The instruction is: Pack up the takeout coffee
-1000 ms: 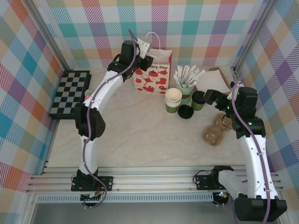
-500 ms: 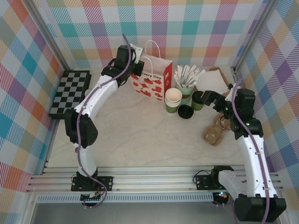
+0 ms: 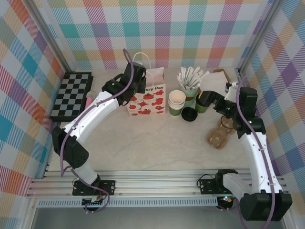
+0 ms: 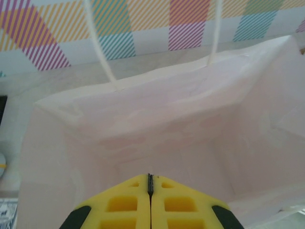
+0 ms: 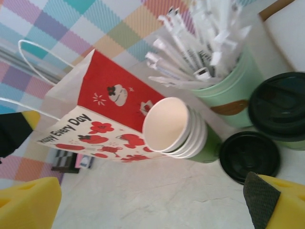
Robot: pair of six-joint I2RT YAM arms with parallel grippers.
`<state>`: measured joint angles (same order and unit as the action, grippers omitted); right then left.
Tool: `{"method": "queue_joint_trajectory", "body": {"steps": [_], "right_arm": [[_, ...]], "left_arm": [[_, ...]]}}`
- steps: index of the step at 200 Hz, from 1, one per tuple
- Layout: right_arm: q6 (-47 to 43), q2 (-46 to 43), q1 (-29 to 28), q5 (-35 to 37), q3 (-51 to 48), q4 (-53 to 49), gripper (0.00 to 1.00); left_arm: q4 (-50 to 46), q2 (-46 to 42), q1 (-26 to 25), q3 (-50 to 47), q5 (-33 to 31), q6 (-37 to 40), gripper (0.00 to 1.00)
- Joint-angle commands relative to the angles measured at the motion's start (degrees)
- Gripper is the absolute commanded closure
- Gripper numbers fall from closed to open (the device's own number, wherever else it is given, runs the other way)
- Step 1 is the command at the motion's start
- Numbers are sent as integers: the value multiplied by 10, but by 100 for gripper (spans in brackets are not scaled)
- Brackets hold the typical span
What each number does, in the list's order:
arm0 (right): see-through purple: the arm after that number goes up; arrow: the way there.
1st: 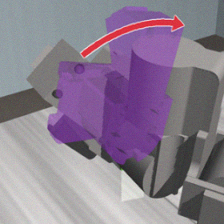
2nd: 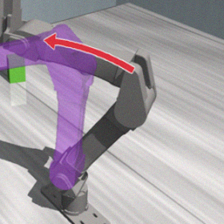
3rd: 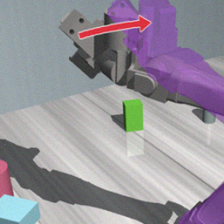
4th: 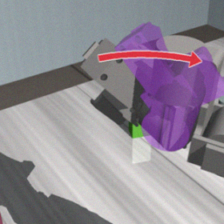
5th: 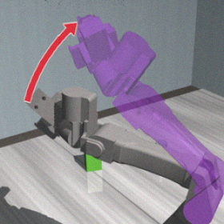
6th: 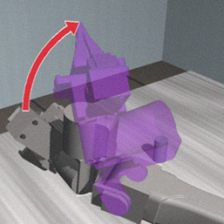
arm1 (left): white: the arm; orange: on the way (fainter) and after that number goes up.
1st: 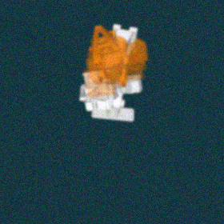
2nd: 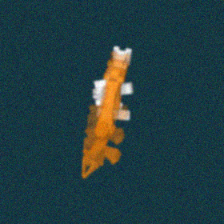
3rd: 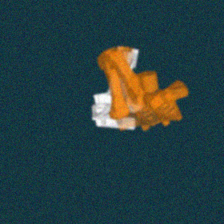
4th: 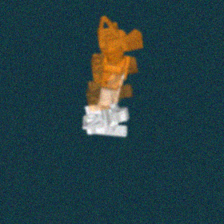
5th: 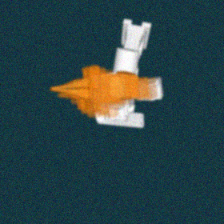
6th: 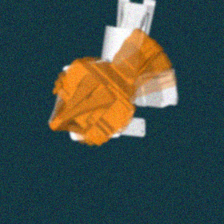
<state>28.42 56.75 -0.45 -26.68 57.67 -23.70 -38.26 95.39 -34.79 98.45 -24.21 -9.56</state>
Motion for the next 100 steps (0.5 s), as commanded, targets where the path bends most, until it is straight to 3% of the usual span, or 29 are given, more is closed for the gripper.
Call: {"method": "queue_joint_trajectory", "body": {"steps": [1, 56, 63, 85, 100], "right_arm": [[31, 17, -31, -47, -2, 43, 0], [43, 65, -77, -28, 17, 70, 0], [43, 69, -82, -23, 19, 70, 0], [43, 73, -89, -16, 23, 67, 0], [35, 70, -89, -10, 28, 51, 0]], "left_arm": [[-61, -44, -15, -22, -32, -83, 95], [-118, -33, -82, 1, 25, -140, 82], [-116, -33, -83, 6, 44, -127, 77], [-118, -37, -82, 19, 65, -65, 37], [-118, -56, -78, 15, 82, -24, 20]]}}
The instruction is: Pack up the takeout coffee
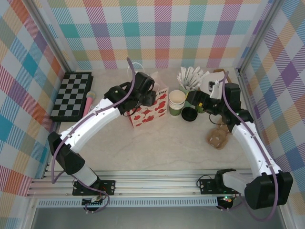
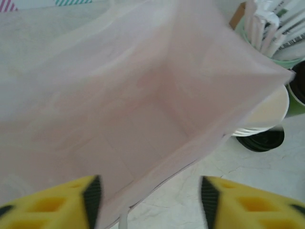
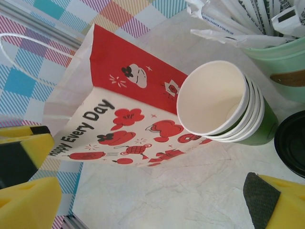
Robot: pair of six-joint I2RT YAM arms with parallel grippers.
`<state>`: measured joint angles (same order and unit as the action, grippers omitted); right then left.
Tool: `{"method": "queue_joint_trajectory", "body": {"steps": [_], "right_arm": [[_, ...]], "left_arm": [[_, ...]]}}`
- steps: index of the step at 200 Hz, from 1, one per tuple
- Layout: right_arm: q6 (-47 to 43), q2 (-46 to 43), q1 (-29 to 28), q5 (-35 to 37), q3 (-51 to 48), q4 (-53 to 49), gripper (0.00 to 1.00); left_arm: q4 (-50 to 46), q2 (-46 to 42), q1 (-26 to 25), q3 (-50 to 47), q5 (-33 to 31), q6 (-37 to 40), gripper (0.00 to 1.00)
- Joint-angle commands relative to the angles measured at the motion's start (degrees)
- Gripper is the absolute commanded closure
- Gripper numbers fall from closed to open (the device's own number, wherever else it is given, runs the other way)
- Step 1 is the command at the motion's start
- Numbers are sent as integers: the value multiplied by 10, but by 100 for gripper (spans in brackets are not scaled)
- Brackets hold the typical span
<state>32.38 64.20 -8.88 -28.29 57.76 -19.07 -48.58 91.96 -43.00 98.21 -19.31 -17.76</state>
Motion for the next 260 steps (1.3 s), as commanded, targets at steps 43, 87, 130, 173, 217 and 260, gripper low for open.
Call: {"method": "queue_joint_trajectory", "body": {"steps": [43, 87, 130, 173, 217, 260], "right_arm": [[-28, -22, -5, 60, 27, -29, 0], [-10, -24, -5, 97, 34, -29, 0], [-1, -62, -5, 176, 22, -47, 0], [-3, -100, -4, 233, 15, -88, 0], [-7, -116, -4, 243, 24, -99, 0], [3, -115, -4, 233, 35, -98, 0]], "left_arm": [[-9, -103, 32, -31, 193, 162, 0], [54, -176, 131, -87, 171, 143, 0], [125, -170, 208, -106, 153, 135, 0], [172, -143, 239, -122, 202, 192, 3], [169, -62, 284, -75, 296, 253, 13], [165, -10, 289, -60, 341, 322, 21]]}}
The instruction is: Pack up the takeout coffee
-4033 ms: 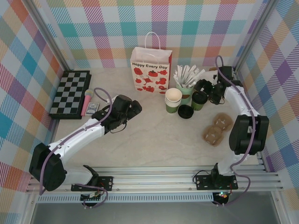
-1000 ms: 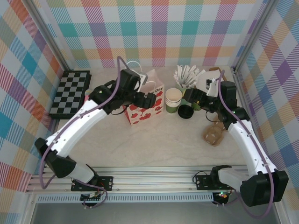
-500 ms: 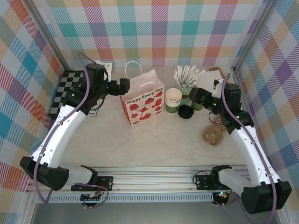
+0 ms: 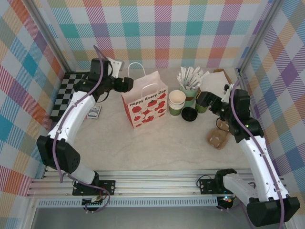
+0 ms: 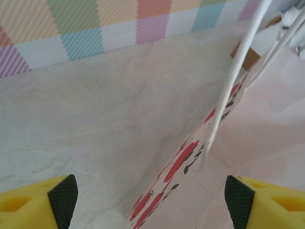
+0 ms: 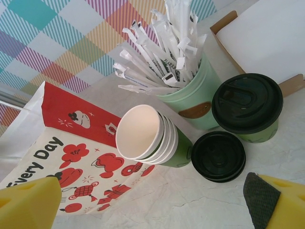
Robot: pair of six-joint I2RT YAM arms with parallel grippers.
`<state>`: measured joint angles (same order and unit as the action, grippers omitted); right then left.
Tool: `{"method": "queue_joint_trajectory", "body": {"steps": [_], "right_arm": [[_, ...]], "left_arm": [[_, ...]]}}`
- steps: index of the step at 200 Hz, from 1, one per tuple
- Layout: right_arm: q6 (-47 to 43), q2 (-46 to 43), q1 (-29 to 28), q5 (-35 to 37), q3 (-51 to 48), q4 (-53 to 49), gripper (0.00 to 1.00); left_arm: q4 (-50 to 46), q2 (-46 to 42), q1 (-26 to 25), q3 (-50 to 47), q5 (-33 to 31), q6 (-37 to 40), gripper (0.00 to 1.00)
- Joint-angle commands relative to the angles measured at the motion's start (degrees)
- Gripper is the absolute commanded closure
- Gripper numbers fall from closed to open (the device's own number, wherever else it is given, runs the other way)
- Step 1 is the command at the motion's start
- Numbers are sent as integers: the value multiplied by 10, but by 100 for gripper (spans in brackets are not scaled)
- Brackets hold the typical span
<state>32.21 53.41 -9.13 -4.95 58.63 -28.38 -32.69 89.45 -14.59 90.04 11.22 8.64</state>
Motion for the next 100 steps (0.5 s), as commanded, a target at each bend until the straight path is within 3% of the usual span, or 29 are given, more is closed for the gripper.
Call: {"method": "queue_joint_trajectory", "body": {"steps": [1, 38, 63, 100], "right_arm": [[5, -7, -2, -1, 26, -5, 0], [8, -8, -2, -4, 34, -6, 0], [11, -8, -2, -9, 30, -2, 0], [13, 0, -2, -14, 30, -4, 0]], "left_arm": [[5, 16, 4, 22, 34, 59, 21], [-79, 80, 4, 98, 39, 86, 39], [-71, 77, 4, 93, 49, 89, 61], [-65, 58, 4, 75, 57, 81, 72]]}}
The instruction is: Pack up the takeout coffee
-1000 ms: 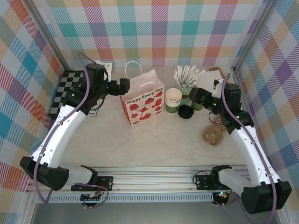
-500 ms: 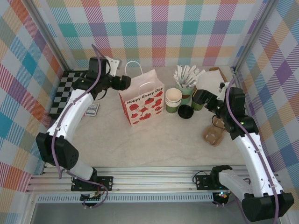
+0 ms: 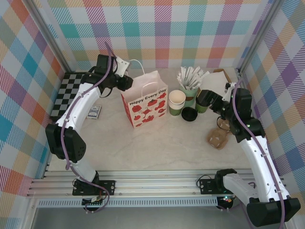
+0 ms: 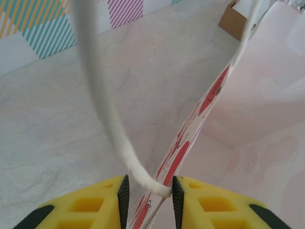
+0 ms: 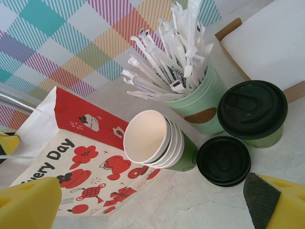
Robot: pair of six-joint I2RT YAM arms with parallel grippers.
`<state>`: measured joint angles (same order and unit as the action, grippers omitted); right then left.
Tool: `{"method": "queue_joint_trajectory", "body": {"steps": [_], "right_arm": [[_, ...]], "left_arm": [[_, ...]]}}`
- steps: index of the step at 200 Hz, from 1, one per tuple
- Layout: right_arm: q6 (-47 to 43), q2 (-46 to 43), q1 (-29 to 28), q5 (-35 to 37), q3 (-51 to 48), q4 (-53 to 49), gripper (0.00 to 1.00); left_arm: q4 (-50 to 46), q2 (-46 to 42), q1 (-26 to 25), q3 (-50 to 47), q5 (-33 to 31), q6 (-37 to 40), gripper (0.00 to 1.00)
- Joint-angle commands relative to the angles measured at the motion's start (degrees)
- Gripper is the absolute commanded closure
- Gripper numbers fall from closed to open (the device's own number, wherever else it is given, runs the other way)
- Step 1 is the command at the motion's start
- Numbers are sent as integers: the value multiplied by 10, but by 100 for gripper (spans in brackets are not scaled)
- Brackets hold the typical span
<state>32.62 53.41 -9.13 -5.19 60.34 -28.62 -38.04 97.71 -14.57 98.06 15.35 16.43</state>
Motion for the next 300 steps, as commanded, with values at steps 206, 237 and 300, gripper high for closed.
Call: {"method": "queue_joint_trajectory", "body": {"steps": [206, 237, 300], "right_arm": [[-78, 78, 128, -29, -10, -254, 0], [-84, 93, 167, -42, -41, -257, 0], [-90, 169, 166, -107, -110, -218, 0]], "left_arm": [[-82, -222, 2, -158, 173, 10, 81], [-71, -243, 3, -159, 199, 0, 79], [-40, -232, 4, -175, 241, -6, 78]]}}
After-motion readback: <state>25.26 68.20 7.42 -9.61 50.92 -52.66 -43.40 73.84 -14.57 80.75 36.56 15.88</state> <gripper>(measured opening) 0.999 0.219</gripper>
